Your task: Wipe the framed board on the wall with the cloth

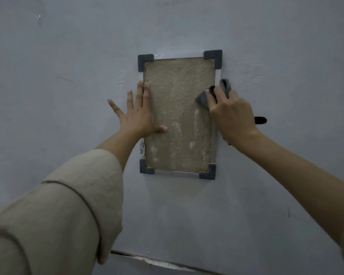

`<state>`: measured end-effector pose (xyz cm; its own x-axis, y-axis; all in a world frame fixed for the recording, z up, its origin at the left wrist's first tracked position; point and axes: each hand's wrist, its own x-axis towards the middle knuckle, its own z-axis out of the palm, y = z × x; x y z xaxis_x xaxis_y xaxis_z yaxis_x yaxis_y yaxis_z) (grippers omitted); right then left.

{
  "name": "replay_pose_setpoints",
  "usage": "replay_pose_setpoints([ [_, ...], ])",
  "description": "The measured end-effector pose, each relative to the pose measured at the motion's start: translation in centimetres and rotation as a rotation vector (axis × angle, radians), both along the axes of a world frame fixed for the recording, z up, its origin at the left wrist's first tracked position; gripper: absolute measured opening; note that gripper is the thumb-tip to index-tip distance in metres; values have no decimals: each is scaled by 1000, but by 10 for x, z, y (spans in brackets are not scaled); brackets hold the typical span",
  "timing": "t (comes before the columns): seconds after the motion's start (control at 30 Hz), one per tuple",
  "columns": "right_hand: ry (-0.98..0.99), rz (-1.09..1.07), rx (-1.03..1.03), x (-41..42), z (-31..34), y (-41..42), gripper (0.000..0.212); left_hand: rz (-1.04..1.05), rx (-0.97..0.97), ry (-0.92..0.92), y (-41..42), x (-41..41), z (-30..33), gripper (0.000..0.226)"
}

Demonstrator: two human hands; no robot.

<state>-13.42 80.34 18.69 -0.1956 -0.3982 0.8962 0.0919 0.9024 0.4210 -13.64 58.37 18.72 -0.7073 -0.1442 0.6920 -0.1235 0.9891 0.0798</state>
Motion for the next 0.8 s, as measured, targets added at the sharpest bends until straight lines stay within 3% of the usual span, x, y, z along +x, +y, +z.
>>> replay_pose_setpoints([
  [0.17,26,49,-13,-7,58,-32,22,5,6,-12,3,2,0,126],
  [0.27,-91,-13,-59,2,75,-43,28,-2,9,-15,1,2,1,127],
  [0.37,-51,105,-81,3,62,-41,25,-6,4,-16,-1,2,1,128],
  [0.43,-3,63,-54,1,40,-30,16,-4,-6,-13,-1,2,0,127],
  [0.57,-18,141,-68,1,-17,-5,47,-9,-6,-5,-1,1,-1,127],
  [0.8,44,119,0,1,37,-33,36,8,3,-19,2,2,1,127],
])
